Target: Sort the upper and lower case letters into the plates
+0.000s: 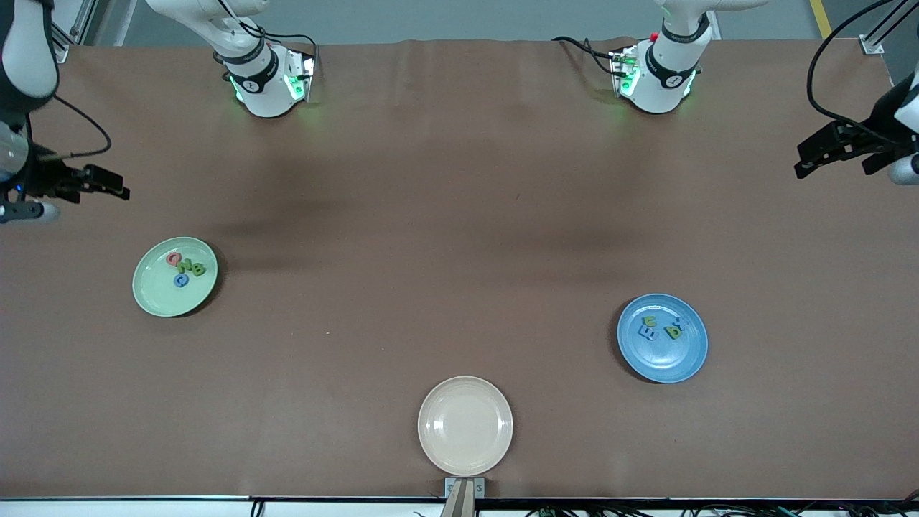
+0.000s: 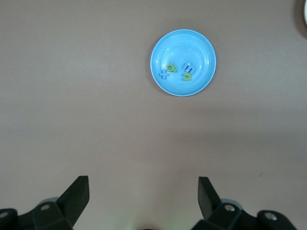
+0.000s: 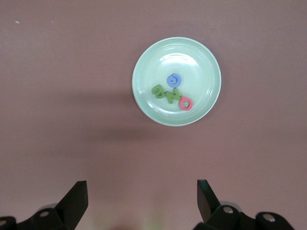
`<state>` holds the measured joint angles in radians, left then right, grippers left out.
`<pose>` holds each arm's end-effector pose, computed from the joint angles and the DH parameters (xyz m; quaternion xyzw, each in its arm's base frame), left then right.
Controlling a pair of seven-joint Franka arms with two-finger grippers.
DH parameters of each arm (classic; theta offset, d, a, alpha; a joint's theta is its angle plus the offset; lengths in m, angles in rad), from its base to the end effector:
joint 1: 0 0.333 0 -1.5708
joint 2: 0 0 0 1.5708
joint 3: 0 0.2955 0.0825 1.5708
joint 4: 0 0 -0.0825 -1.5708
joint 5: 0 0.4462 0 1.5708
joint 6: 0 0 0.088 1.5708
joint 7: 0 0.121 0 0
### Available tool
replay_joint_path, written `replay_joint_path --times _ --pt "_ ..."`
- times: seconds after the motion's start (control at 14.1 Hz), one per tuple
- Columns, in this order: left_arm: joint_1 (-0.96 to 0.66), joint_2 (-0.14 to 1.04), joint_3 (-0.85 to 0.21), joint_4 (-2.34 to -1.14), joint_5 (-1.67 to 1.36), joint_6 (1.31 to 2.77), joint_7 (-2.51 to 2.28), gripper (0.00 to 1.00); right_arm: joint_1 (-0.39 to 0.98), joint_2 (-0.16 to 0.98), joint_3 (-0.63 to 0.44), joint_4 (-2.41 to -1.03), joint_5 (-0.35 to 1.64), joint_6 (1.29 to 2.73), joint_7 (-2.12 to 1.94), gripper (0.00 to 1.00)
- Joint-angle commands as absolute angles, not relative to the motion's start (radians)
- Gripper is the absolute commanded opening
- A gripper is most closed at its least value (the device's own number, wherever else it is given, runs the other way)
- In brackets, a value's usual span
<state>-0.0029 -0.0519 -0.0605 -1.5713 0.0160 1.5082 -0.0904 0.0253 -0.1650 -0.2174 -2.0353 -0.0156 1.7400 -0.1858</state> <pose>0.5940 -0.0365 0.6157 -0.9998 -0.0140 0.0049 0.0100 0.5445 -0.1102 0.4516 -0.9977 -0.0013 0.0639 0.0224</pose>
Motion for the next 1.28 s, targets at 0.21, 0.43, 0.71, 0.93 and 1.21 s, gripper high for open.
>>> replay_joint_path --times 0.21,0.43,0.71,0.93,1.21 --pt "-0.003 -0.081 -0.097 -1.603 0.003 1.511 -0.109 1.00 0.031 -0.262 -0.094 -1.906 -0.021 1.603 0.008 1.00" --pt "0.003 -0.084 -0.144 -1.626 0.014 1.512 -0.138 1.00 0.028 -0.220 -0.095 -1.814 -0.021 1.606 0.009 1.00" --pt "0.005 -0.072 -0.144 -1.614 0.020 1.513 -0.127 1.00 0.028 -0.056 -0.098 -1.594 -0.012 1.579 0.003 1.00" --pt "0.009 -0.071 -0.137 -1.594 0.020 1.513 -0.121 1.00 0.031 -0.002 -0.098 -1.510 -0.022 1.571 0.006 1.00" --pt "0.009 -0.063 -0.132 -1.578 0.021 1.511 -0.130 1.00 0.025 0.002 -0.098 -1.490 -0.023 1.569 0.006 1.00"
